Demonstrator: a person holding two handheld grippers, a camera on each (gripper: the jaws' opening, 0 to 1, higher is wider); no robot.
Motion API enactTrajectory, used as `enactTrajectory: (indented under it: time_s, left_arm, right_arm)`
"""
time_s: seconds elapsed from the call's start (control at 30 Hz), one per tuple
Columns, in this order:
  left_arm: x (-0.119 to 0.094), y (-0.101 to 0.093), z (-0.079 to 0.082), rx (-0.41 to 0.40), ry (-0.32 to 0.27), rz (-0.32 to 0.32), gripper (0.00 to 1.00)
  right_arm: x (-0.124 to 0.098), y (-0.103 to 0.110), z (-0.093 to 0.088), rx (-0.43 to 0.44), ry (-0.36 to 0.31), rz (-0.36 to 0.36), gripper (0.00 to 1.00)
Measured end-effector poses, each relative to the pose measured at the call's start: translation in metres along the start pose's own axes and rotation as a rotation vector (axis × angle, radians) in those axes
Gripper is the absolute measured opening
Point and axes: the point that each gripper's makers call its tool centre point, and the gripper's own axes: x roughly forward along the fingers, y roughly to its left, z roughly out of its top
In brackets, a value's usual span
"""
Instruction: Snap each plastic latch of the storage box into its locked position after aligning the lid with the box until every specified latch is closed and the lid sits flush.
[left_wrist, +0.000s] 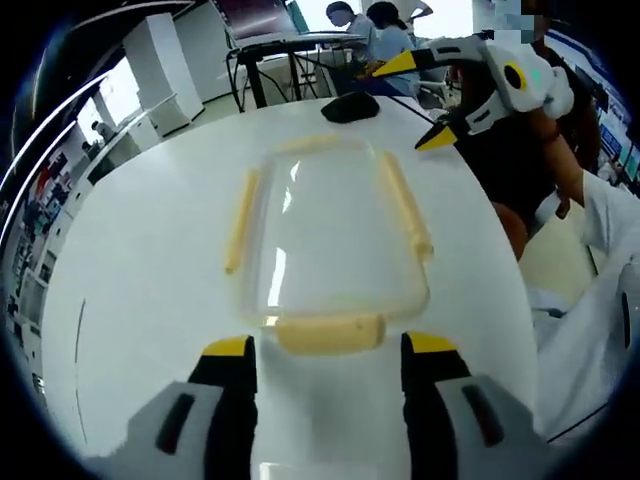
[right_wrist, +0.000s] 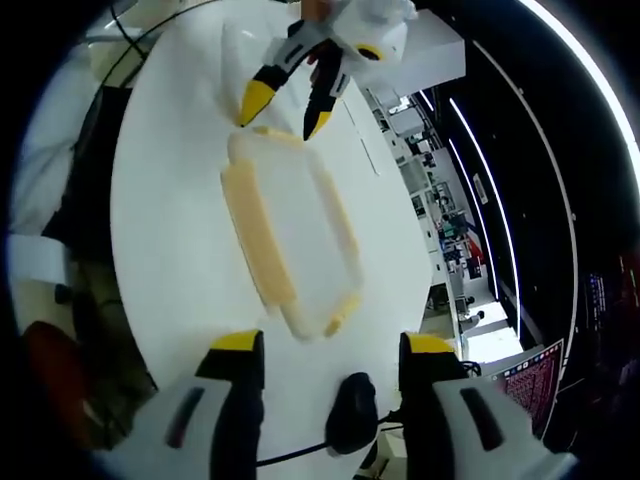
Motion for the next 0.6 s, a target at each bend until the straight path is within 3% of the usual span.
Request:
enactTrajectory:
  time_s: [0.17, 0.3, 0.6]
  left_arm:
    - [0.0027, 0.0042, 0.0015, -0.018, 0.016, -0.027, 0.58]
    - [0.0075, -0.0037, 0.0022, -0.067, 0.016, -0.064, 0.58]
    - [0.0065, -0.0006, 0.004, -0.085, -0.01, -0.048, 0.52]
  right_arm:
    - [0.0002, -0.0003, -0.0006, 0.003, -0.001, -0.001, 0.53]
    - [-0.0004, -0.0004, 0.0015, 0.003, -0.007, -0.002, 0.53]
    - [0.0007, 0.0031, 0.0008, 0.006, -0.007, 0.003, 0.52]
